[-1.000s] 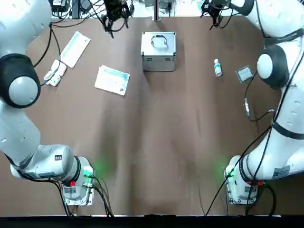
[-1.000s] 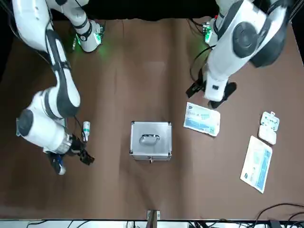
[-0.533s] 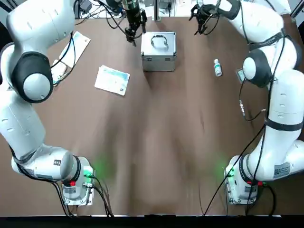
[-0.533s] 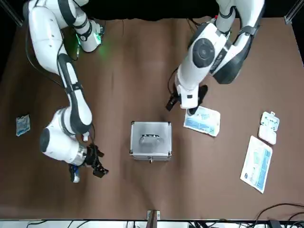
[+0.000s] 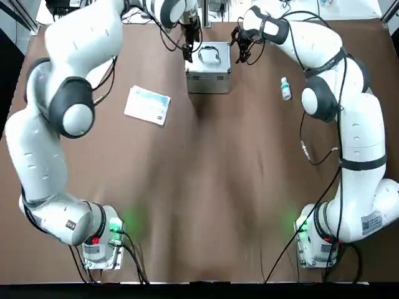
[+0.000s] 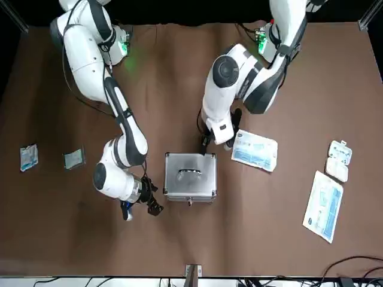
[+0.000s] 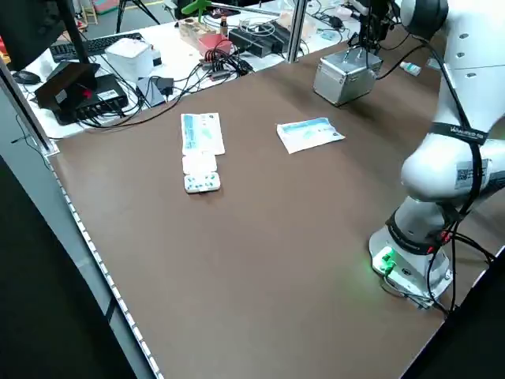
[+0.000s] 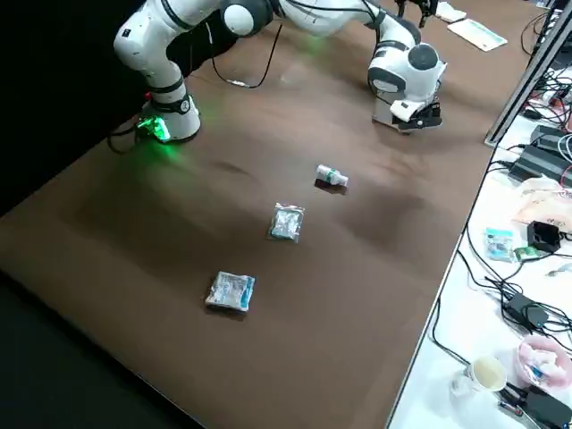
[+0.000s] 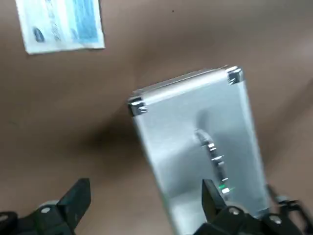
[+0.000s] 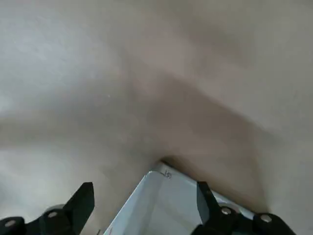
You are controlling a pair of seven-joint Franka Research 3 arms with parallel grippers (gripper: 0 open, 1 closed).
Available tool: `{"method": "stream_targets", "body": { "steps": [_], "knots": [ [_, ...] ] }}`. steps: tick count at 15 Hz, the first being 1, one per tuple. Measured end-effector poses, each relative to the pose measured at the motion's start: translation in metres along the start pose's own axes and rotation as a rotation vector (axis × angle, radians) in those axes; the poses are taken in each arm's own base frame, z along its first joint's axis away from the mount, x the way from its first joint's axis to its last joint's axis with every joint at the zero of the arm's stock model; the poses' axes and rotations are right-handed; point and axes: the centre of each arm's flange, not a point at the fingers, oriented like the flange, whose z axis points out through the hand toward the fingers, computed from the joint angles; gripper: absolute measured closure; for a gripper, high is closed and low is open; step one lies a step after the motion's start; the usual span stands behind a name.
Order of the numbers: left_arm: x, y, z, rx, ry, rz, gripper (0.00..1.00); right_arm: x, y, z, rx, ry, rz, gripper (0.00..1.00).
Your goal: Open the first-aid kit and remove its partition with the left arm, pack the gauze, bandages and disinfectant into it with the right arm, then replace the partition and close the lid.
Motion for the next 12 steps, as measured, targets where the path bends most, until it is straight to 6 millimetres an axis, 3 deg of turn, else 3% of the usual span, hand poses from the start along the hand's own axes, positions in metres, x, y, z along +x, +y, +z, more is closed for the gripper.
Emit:
{"method": "stream_targets", "body": {
  "steps": [5, 12],
  "knots": [
    [-0.010, 0.023, 0.023, -0.073, -0.018, -0.190, 0.00, -0.021, 0.000, 0.019, 0.002, -0.057, 0.041, 0.09],
    [-0.013, 0.032, 0.043, -0.116, -0.055, -0.252, 0.00, -0.014, 0.007, 0.030, -0.020, -0.107, 0.090, 0.14]
  ]
}}
